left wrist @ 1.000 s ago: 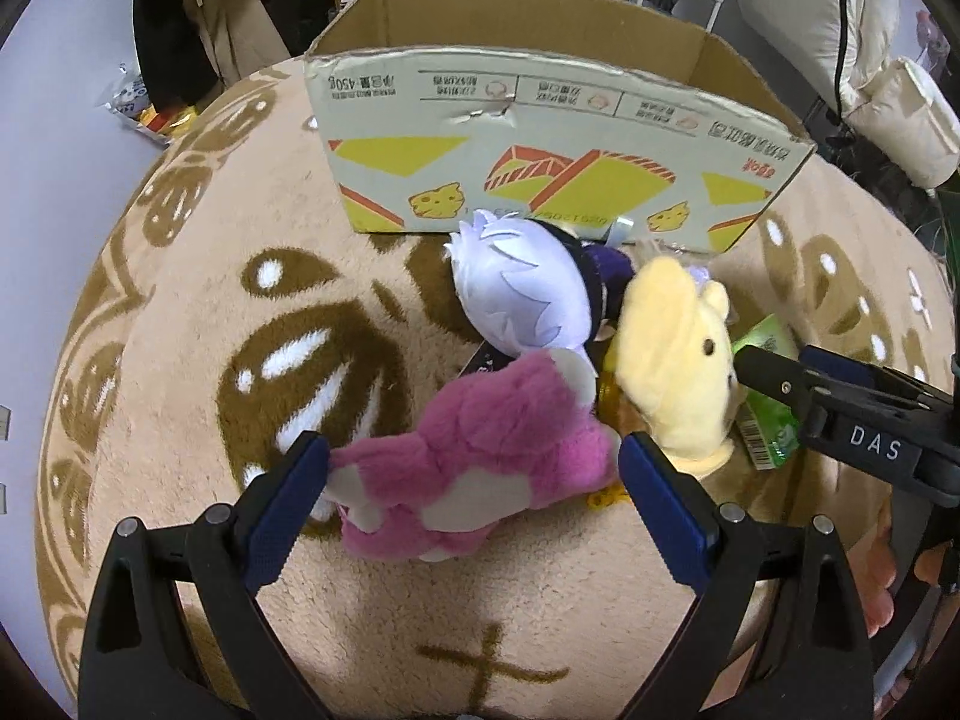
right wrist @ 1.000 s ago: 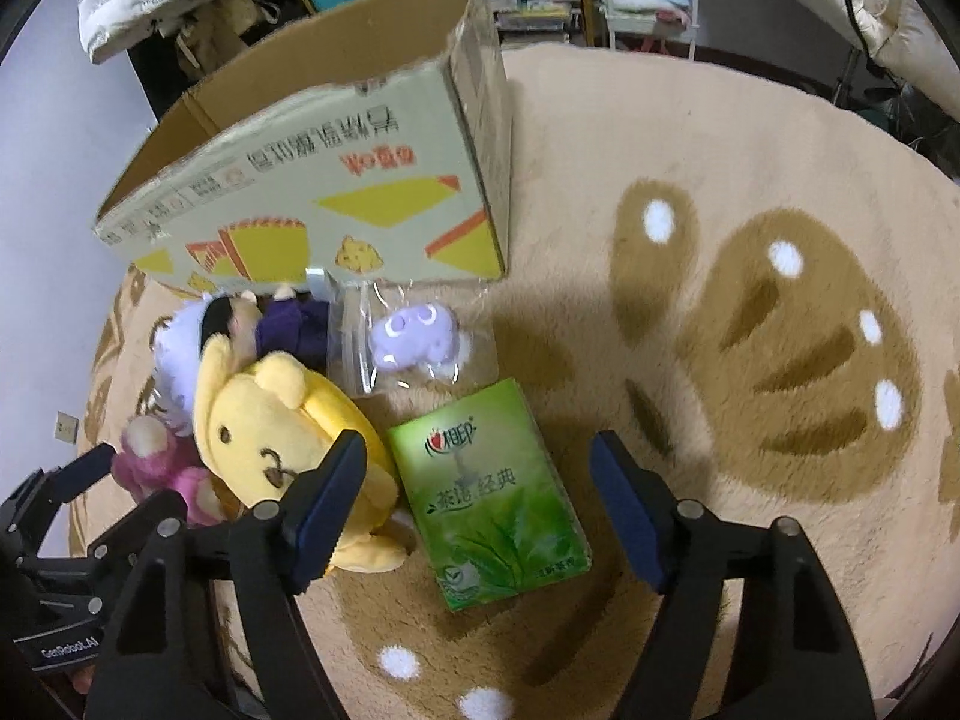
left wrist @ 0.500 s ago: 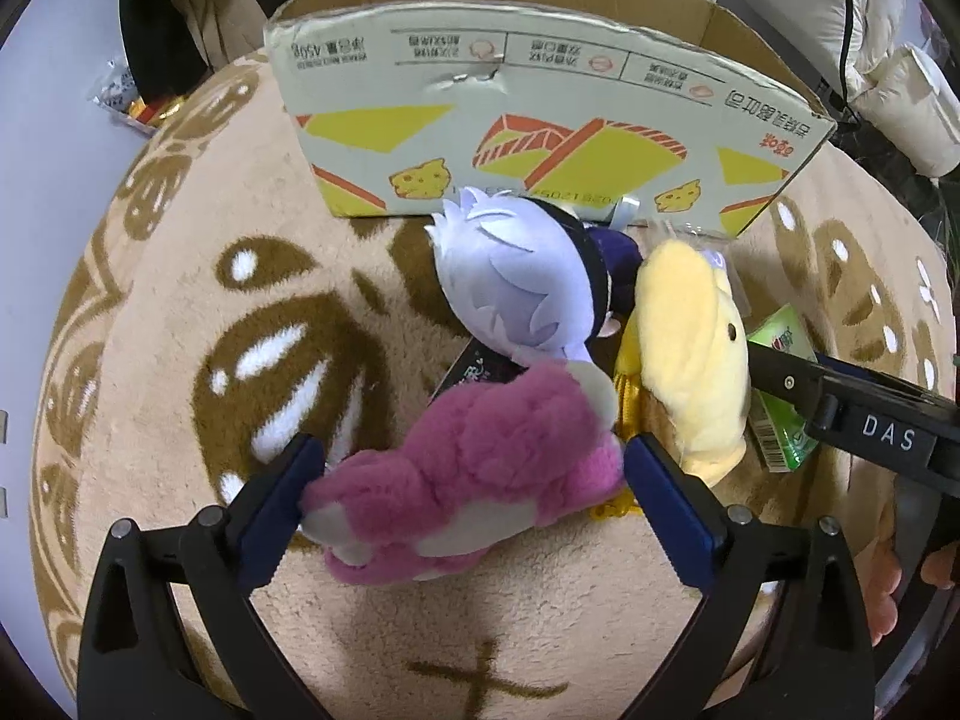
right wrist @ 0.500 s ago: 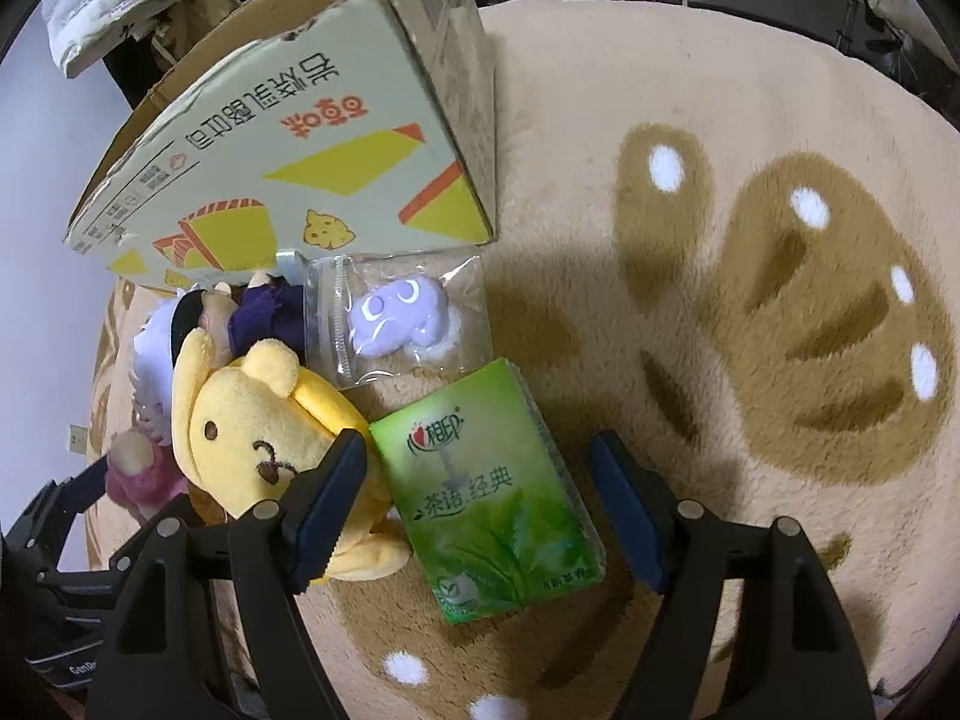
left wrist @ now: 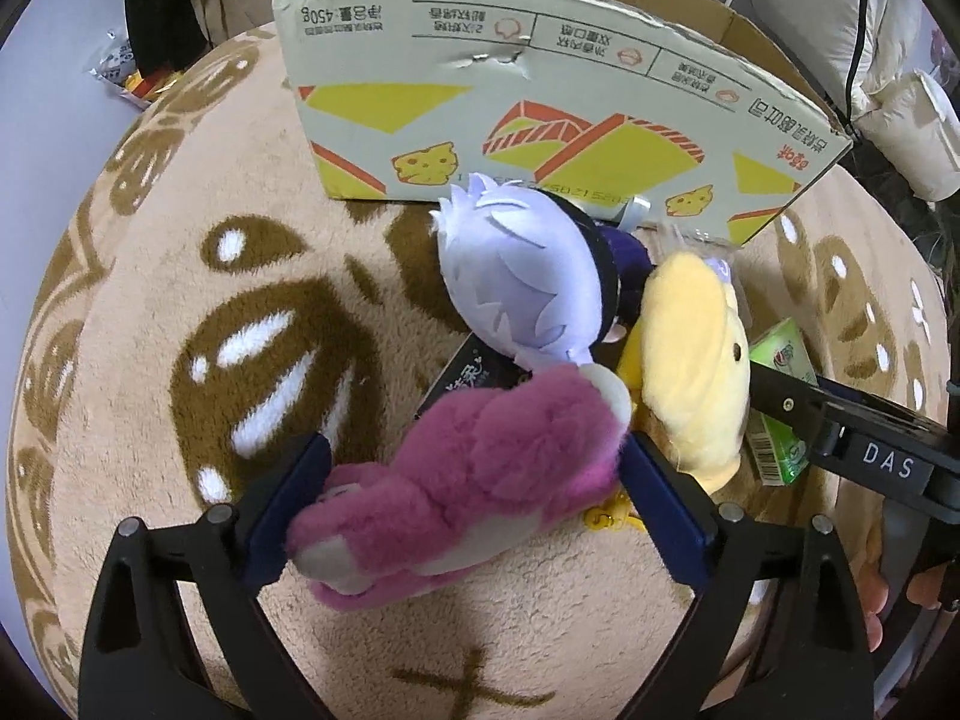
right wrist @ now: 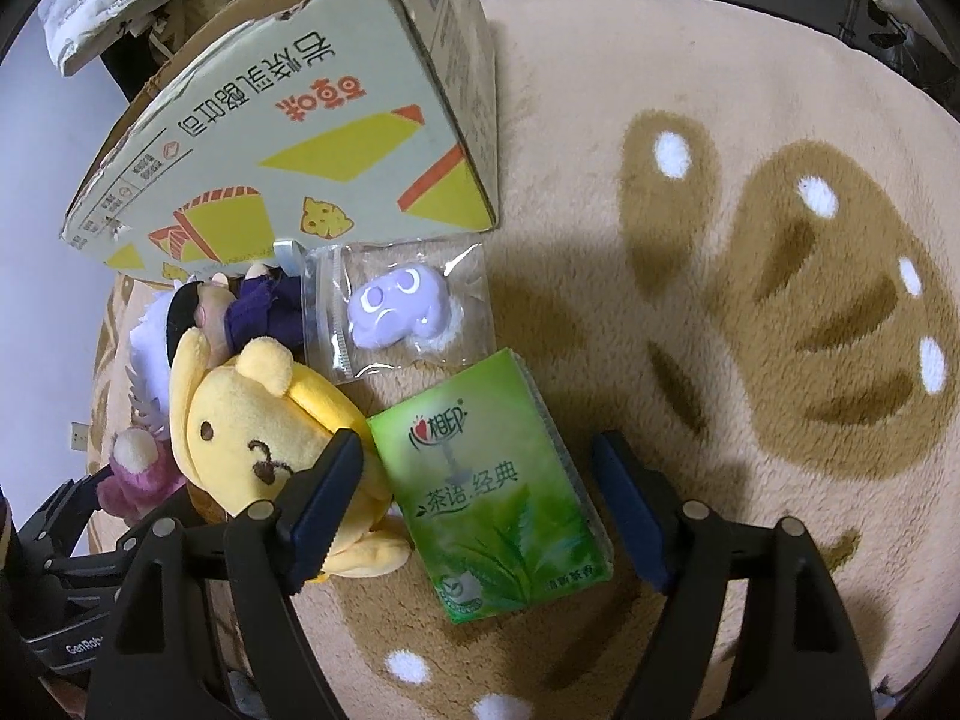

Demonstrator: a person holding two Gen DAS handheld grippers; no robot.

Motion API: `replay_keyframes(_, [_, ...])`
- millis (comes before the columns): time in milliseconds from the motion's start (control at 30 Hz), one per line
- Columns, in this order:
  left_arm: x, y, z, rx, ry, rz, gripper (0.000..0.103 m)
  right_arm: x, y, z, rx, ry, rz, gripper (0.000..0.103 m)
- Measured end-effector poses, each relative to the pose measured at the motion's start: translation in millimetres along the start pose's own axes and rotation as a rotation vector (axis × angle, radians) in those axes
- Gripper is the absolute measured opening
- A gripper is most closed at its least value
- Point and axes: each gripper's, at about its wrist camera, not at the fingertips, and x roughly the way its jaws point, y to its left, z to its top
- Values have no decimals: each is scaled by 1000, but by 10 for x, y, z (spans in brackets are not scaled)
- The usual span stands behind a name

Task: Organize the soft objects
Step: 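Close the right tool on the green tissue pack while the left tool grasps the pink plush, then carry the tissue pack with the right tool while the left tool carries the pink plush into the box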

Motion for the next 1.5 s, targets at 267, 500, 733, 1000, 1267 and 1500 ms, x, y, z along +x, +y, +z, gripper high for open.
replay_keyframes(267, [-117, 13, -31, -16, -40, 15, 83, -25, 187, -84, -46, -16, -29, 69])
replay_keyframes(500, [-229, 97, -45, -61, -81, -17, 54, -100, 325, -126, -90, -61, -59, 67])
replay_keyframes(733, [-261, -6, -80, -17, -92, 3, 48, -260, 336, -141, -110, -116, -53, 67])
replay_keyframes(1000, [-345, -100, -146, 33, -117, 1, 32, -537, 329, -205, -111, -214, -23, 65])
replay_keyframes(1267, [-609, -43, -179, 2, -224, -14, 31, -749, 394, -230, -153, -335, 23, 65])
replay_keyframes(1500, [-1049, -50, -277, -10, -417, 9, 31, -1037, 476, -316, -188, -479, 70, 65])
